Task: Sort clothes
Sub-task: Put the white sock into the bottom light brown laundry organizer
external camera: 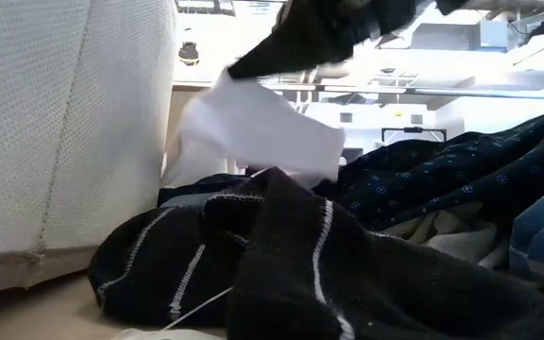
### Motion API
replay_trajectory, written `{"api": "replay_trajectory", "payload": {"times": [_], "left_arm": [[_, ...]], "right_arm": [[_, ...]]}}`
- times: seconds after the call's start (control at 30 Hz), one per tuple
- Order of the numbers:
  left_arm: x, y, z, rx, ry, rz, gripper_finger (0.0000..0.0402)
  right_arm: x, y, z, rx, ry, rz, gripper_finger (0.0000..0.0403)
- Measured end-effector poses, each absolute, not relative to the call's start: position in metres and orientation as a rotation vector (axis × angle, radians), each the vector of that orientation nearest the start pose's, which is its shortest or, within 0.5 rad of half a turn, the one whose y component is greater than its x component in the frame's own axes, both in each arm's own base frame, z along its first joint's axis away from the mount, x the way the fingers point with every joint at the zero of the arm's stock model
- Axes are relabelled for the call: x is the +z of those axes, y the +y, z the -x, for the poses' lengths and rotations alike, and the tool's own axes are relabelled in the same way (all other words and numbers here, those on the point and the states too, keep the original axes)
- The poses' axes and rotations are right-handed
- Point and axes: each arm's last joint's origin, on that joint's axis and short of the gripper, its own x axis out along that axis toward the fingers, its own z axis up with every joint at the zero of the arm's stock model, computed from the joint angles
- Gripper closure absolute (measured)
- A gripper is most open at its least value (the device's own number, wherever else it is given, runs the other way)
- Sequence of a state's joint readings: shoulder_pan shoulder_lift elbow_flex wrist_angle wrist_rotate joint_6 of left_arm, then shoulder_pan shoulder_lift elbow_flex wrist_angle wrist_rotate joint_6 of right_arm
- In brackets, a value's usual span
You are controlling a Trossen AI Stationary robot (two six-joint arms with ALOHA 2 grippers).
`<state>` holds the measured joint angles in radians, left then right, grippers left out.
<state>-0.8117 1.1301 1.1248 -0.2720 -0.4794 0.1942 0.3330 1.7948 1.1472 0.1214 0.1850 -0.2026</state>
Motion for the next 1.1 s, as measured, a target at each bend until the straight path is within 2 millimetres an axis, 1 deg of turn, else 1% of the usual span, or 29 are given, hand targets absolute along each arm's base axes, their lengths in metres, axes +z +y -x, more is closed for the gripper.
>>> {"api": "replay_trajectory", "payload": {"times": [0.07,0.2,0.37,0.53,0.63,0.73,0.83,1.0,1.1], "left_arm": [[0.375,-0.165,-0.178,-0.343,0.19,-0.362,0.0173],[0.375,-0.162,-0.181,-0.32,0.193,-0.37,0.0173],[0.375,-0.153,-0.189,-0.275,0.198,-0.389,0.0173],[0.376,-0.136,-0.201,-0.189,0.213,-0.37,0.0173],[0.377,-0.125,-0.211,-0.128,0.204,-0.352,0.0173],[0.38,-0.116,-0.222,-0.081,0.17,-0.334,0.0173],[0.381,-0.11,-0.232,-0.091,0.137,-0.314,0.0173],[0.374,-0.099,-0.248,-0.07,0.159,-0.291,0.0173],[0.37,-0.097,-0.256,-0.079,0.166,-0.281,0.0173]], "right_arm": [[0.226,0.126,-0.373,0.183,0.502,0.372,0.0402],[0.258,0.129,-0.362,0.141,0.491,0.444,0.0402],[0.3,0.123,-0.341,0.12,0.417,0.469,0.0403],[0.341,0.113,-0.316,0.106,0.292,0.474,0.0403],[0.36,0.108,-0.302,0.097,0.23,0.466,0.0403],[0.374,0.104,-0.291,0.092,0.187,0.473,0.0403],[0.381,0.101,-0.285,0.088,0.157,0.48,0.0403],[0.385,0.1,-0.282,0.087,0.142,0.491,0.0403],[0.385,0.1,-0.282,0.089,0.142,0.505,0.0403]]}}
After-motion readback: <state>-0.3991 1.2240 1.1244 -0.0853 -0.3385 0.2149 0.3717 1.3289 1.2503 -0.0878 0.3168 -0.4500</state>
